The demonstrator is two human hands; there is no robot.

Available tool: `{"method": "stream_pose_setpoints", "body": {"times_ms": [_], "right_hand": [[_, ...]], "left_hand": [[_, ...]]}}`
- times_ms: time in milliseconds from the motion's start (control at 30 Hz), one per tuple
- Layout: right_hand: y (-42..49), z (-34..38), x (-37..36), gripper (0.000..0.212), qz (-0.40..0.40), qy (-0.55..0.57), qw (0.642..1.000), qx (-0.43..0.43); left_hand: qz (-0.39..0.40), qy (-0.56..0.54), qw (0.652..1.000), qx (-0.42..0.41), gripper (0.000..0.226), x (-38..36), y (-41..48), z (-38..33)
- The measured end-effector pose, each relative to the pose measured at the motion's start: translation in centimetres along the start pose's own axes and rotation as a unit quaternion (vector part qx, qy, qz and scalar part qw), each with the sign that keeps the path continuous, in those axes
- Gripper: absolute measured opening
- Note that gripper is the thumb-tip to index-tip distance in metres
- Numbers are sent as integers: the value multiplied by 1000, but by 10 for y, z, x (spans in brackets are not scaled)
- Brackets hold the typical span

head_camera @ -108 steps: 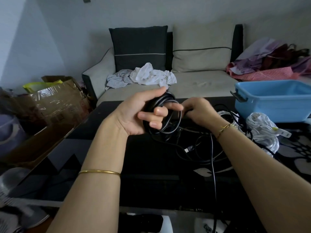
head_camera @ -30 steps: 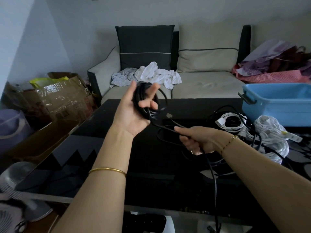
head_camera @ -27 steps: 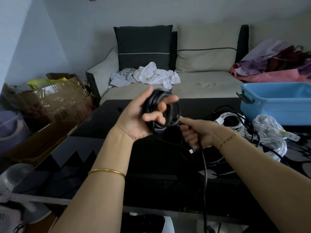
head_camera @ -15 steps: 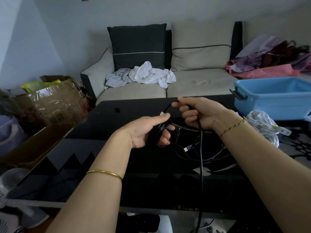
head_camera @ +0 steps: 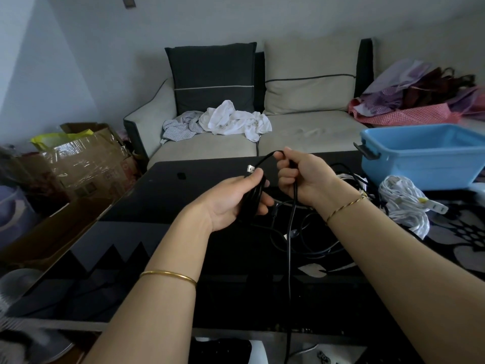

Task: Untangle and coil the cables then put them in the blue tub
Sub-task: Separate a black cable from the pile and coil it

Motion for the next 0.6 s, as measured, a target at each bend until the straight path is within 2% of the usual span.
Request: {"method": "stream_pose_setpoints", "body": {"times_ms": [167, 267, 333, 433, 500, 600], "right_hand": [[-13, -10, -17, 28, 97, -153, 983, -30], [-20, -22, -18, 28, 178, -259, 948, -47], [-23, -33, -16, 28, 237, -317, 915, -73], [-22, -43, -12, 27, 297, -410, 858, -90], [-21, -50, -9, 25, 335, -459, 815, -116], [-20, -65, -2, 23, 375, -554, 728, -151]], "left_hand": [[-138, -131, 980, -53, 36, 14, 12, 1], [-177, -242, 951, -72, 44, 31, 14, 1], [-164, -323, 929, -78, 48, 37, 9, -3], [-129, -408, 899, -92, 42, 35, -3, -14], [-102, -405, 904, -90, 48, 30, -9, -20], [-31, -407, 910, -72, 57, 27, -14, -25]]}}
Point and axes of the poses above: each hand's wrist, its own y-axis towards the middle knuckle, its own x-axis out of the back of the hand, z = x × y, the point moved 2 cm from there along y, towards the middle knuckle, and after that the axes turned 2 degrees about z, right-handed, at the moved point
